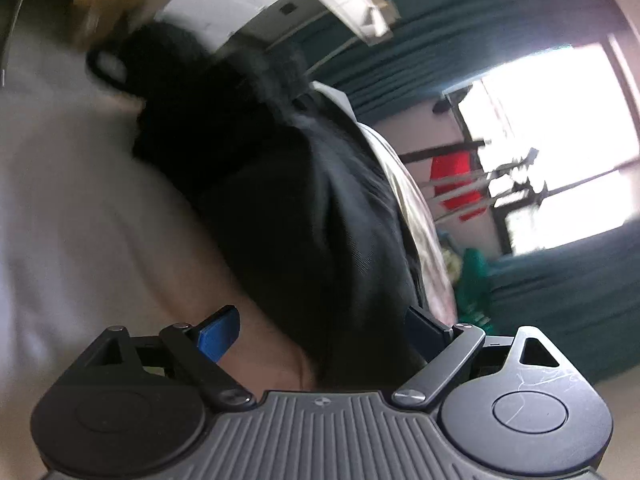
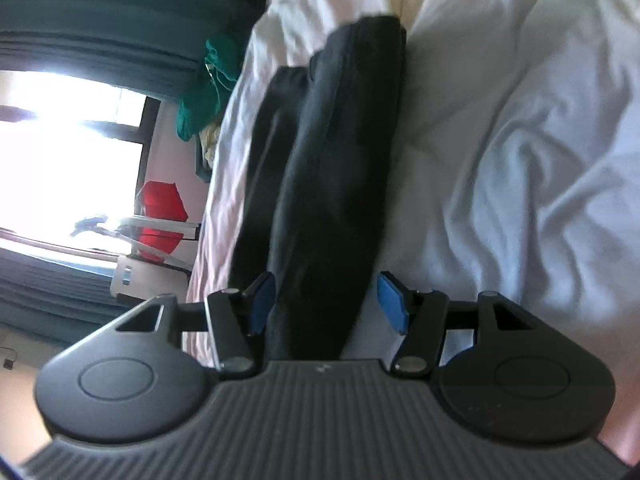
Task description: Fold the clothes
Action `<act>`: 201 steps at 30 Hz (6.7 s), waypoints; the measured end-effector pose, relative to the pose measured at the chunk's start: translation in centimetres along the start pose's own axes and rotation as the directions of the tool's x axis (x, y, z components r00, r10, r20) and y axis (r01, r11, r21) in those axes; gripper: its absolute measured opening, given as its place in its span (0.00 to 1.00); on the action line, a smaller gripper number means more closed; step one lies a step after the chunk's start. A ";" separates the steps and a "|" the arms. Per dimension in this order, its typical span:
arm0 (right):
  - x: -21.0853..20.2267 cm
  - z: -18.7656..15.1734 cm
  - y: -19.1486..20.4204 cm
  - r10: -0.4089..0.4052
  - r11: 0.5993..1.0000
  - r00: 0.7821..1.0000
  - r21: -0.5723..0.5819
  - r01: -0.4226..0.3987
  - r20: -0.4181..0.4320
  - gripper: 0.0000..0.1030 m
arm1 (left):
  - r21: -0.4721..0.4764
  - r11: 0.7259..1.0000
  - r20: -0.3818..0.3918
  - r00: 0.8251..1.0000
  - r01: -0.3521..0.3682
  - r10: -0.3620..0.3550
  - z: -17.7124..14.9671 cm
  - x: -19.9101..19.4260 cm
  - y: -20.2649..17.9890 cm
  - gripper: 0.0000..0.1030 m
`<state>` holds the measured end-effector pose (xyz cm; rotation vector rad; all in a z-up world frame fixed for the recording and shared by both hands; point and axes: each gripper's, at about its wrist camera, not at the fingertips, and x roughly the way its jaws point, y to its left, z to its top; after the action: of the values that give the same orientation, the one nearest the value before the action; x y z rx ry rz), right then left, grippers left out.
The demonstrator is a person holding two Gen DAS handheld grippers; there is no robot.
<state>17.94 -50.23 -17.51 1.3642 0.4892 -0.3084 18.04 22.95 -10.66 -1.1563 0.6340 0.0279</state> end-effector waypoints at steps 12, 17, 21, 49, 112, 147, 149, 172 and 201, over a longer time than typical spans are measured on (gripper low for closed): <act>6.2 2.8 1.2 0.092 0.987 0.971 -0.146 -0.060 0.219 0.50 | -0.029 0.999 0.126 0.991 0.041 -0.037 3.2 5.6 0.3 0.83; 7.3 2.0 2.5 0.013 0.977 0.943 -0.204 0.058 0.333 0.24 | -0.069 0.997 0.158 0.987 0.040 -0.028 3.7 5.7 1.2 0.44; 6.2 1.6 3.1 0.007 0.985 0.929 -0.165 0.058 0.369 0.13 | -0.062 0.997 0.186 0.982 0.034 -0.022 3.1 4.3 0.8 0.25; -11.8 -1.7 -0.1 0.004 1.000 0.983 -0.026 0.001 0.184 0.10 | -0.041 0.984 0.103 0.979 -0.175 0.178 1.9 -11.9 4.8 0.32; -12.7 -12.7 12.3 0.125 0.586 0.878 -0.749 0.310 0.462 0.10 | 0.891 0.370 0.154 0.942 -0.263 0.297 -22.3 4.0 -9.3 0.89; -15.5 -35.7 11.2 0.080 -0.043 0.956 -0.959 -0.281 -0.284 0.67 | 0.739 0.668 0.035 0.996 -0.083 0.085 -15.4 -4.0 -7.3 0.87; -14.9 -34.3 11.0 0.096 0.019 0.978 -0.982 -0.190 -0.188 0.67 | 0.743 0.664 0.027 0.995 -0.083 0.094 -15.7 -3.9 -7.3 0.86; -6.3 -28.8 6.4 -0.129 0.258 0.992 -0.965 0.043 0.010 0.16 | 0.822 0.565 0.001 0.993 -0.068 0.118 -19.4 -2.6 -5.1 0.35; -10.2 -27.7 6.4 -0.080 0.305 0.994 -0.948 0.089 0.068 0.20 | 0.096 0.985 0.057 0.988 -0.146 0.141 -7.4 -14.4 3.5 0.97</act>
<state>7.93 -22.60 -10.46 0.1147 0.5929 -0.0485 1.68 22.36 -8.54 -1.0093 0.6656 0.1459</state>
